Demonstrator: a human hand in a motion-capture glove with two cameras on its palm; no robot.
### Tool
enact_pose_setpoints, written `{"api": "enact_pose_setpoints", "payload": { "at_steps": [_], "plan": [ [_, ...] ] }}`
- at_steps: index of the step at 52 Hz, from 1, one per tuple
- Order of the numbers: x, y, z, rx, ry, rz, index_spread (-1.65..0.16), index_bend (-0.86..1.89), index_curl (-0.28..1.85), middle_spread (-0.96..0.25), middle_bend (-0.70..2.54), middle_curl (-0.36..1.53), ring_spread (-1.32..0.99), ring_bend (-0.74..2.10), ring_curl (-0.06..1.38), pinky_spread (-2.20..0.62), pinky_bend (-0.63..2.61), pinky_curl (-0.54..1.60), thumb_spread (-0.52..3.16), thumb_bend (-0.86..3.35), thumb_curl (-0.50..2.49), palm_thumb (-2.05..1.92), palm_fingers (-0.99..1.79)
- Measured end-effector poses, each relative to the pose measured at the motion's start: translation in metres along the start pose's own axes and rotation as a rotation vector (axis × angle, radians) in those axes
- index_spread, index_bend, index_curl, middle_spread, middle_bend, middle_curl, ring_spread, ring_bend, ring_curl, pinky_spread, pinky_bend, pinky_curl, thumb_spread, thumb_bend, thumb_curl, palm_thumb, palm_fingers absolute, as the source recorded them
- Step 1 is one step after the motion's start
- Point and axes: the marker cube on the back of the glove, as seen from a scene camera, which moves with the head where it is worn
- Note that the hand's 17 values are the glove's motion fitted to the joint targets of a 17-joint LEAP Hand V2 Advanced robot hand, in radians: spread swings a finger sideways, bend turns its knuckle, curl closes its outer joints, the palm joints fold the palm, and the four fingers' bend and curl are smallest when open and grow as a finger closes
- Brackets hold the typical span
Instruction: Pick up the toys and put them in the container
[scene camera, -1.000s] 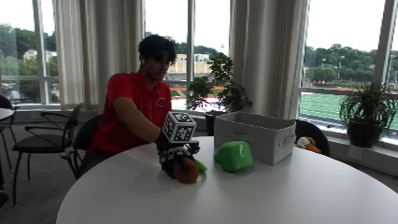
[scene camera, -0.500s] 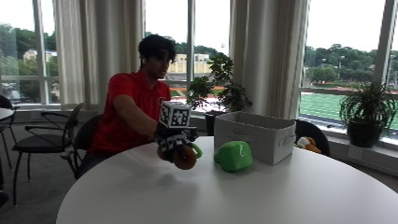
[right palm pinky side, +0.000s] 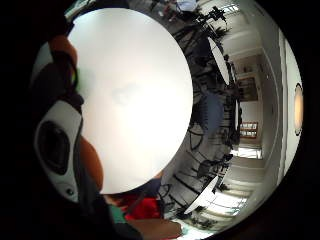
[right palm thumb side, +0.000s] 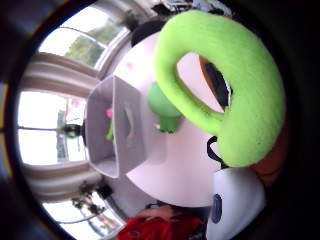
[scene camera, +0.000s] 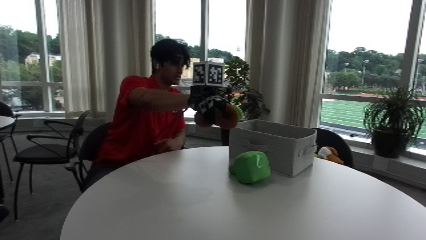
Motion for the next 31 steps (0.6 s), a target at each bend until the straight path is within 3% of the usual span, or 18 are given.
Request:
{"api": "enact_pose_setpoints", "payload": {
  "at_steps": [16,31],
  "plan": [
    [-0.119,-0.011,-0.045,0.031,-0.064,-0.166,-0.44,0.59,1.05,-0.47,0.30,0.29,-0.52,1.07,0.55,-0.41,1.16,0.42,0.47,0.28,1.23,0.69,0.80],
    [-0.242,-0.001,-0.054,-0.014,-0.168,-0.308,-0.48,0.40,1.08,-0.31,0.15,0.28,-0.52,1.01,0.54,-0.42,1.20,0.42,0.51,0.26,1.30,0.63,0.58]
  ]
}}
